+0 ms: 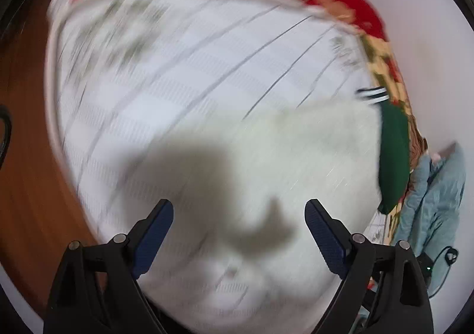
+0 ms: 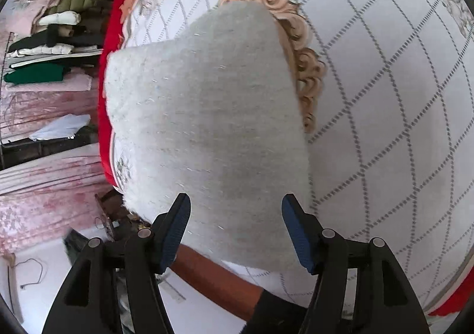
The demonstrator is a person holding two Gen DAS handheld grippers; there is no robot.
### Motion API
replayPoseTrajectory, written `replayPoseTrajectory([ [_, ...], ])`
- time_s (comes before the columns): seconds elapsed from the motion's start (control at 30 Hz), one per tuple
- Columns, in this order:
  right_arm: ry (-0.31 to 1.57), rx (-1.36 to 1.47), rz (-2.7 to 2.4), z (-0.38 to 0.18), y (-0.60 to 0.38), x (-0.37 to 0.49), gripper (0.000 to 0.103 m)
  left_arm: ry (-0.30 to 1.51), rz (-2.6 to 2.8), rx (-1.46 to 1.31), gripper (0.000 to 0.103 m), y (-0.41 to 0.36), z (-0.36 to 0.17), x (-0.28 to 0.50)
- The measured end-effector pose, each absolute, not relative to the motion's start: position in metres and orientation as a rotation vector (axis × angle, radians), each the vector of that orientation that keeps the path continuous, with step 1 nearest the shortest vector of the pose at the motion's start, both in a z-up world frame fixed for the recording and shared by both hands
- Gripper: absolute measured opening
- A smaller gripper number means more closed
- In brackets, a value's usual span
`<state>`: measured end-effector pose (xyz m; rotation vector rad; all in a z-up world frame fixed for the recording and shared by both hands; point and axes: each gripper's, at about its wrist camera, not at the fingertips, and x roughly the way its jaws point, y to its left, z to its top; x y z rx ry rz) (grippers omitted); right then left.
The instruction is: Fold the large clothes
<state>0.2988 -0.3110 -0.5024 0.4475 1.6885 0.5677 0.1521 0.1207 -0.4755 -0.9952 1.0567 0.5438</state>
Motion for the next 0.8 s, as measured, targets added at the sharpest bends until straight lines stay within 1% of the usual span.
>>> replayPoseTrajectory([
  [0.1,1.623,0.441,0.611,-0.491,-0.282,0.320,0.066,1.054,0.558,-0.783,0.091,0.130,-0.455,0.195],
  [0.13,1.597,0.440,0.622,-0.487,-0.274,0.327,0.064,1.063,0.561,-0.733,0.091,0.129,-0.452,0.206],
  [0.17,1.567,0.406,0.629,-0.487,-0.259,0.338,0.060,1.074,0.561,-0.691,0.091,0.128,-0.452,0.214],
  [0.2,1.577,0.349,0.612,-0.493,-0.244,0.344,0.048,1.101,0.558,-0.631,0.091,0.127,-0.451,0.227],
  [0.23,1.604,0.288,0.576,-0.504,-0.230,0.351,0.040,1.132,0.565,-0.588,0.091,0.125,-0.454,0.229],
  [0.3,1.660,0.195,0.518,-0.537,-0.211,0.360,0.039,1.185,0.543,-0.525,0.091,0.118,-0.460,0.240],
  [0.33,1.655,0.166,0.507,-0.542,-0.207,0.363,0.039,1.204,0.535,-0.503,0.091,0.114,-0.463,0.243],
  [0.4,1.660,0.100,0.504,-0.539,-0.197,0.368,0.039,1.239,0.513,-0.436,0.091,0.105,-0.461,0.249],
  [0.47,1.712,0.120,0.537,-0.530,-0.199,0.372,0.040,1.248,0.477,-0.392,0.091,0.100,-0.457,0.263],
  [0.5,1.724,0.173,0.560,-0.523,-0.206,0.375,0.042,1.248,0.460,-0.367,0.091,0.098,-0.455,0.271],
  [0.57,1.698,0.357,0.620,-0.505,-0.236,0.376,0.056,1.239,0.408,-0.332,0.091,0.102,-0.456,0.293],
  [0.6,1.662,0.420,0.605,-0.498,-0.253,0.375,0.075,1.246,0.383,-0.319,0.091,0.108,-0.461,0.305],
  [0.63,1.629,0.453,0.576,-0.493,-0.268,0.372,0.086,1.266,0.354,-0.315,0.091,0.111,-0.467,0.313],
  [0.7,1.600,0.501,0.508,-0.493,-0.296,0.361,0.087,1.327,0.267,-0.330,0.091,0.118,-0.485,0.329],
  [0.8,1.635,0.622,0.438,-0.517,-0.325,0.336,0.087,1.419,0.091,-0.432,0.091,0.129,-0.522,0.344],
])
